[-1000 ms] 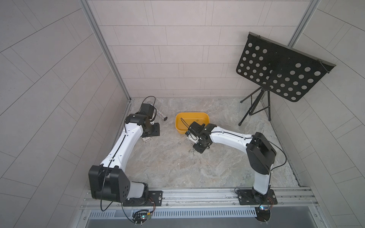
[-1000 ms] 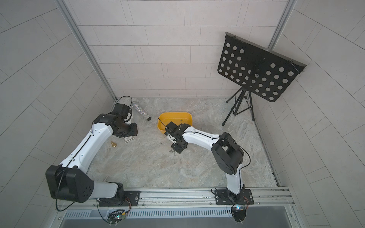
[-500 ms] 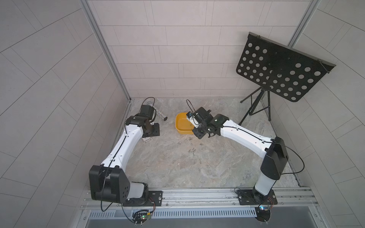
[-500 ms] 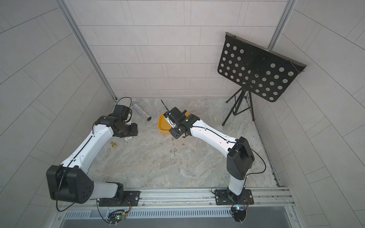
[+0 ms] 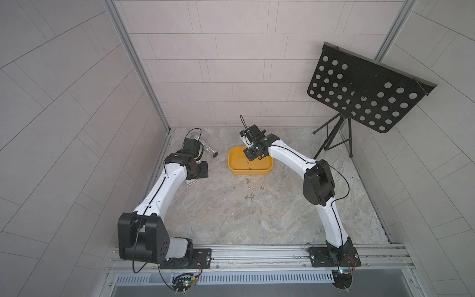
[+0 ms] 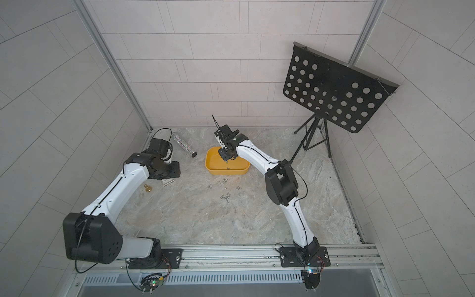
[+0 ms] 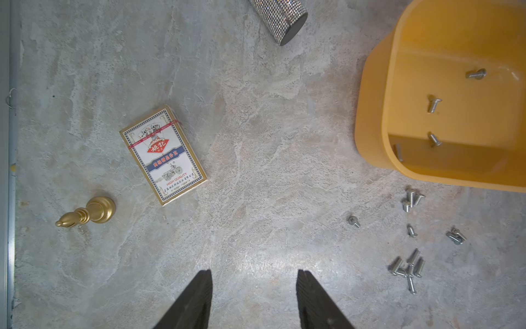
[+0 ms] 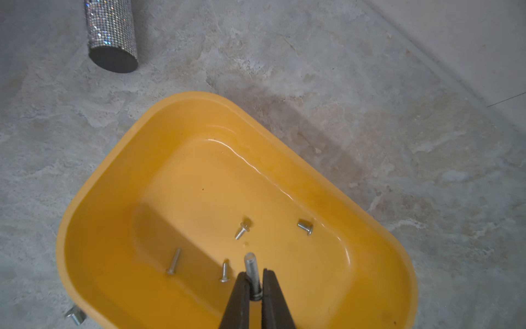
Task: Put the screws on the desktop into the storage box
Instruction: Place the screw in the storage box.
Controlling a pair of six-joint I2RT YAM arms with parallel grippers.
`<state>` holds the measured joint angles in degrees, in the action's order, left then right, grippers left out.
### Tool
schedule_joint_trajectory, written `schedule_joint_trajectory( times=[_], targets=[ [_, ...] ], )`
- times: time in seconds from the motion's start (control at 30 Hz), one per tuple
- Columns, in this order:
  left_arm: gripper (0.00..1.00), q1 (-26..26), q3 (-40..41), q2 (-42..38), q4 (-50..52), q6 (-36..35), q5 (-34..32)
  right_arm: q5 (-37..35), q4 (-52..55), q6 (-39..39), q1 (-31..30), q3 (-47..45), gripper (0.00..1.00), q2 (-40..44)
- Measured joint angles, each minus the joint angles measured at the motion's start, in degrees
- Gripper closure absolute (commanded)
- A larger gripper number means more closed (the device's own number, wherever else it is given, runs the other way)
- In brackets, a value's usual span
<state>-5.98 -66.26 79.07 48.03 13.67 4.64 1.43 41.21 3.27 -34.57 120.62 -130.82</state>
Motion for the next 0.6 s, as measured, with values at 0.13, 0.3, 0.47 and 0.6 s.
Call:
schedule_joint_trajectory(
  times=[0.13, 0.3, 0.47, 0.6],
  targets=[
    [0.46, 0.1, 0.3, 0.1, -0.4, 0.0, 0.2, 1.2, 1.3, 0.2, 0.1, 5.8, 0.98, -4.6],
    [0.46, 0.5, 0.6, 0.3, -1.1, 0.0, 0.5, 2.0, 2.7, 0.4, 0.3, 11.1, 0.97, -8.9],
    [0.46, 0.7, 0.8, 0.4, -1.2, 0.0, 0.9, 2.5, 3.8, 0.6, 0.5, 13.5, 0.96, -12.0],
    [0.46, 0.7, 0.8, 0.5, -1.3, 0.0, 1.3, 2.7, 4.5, 0.9, 0.5, 14.5, 0.94, -13.8]
  ],
)
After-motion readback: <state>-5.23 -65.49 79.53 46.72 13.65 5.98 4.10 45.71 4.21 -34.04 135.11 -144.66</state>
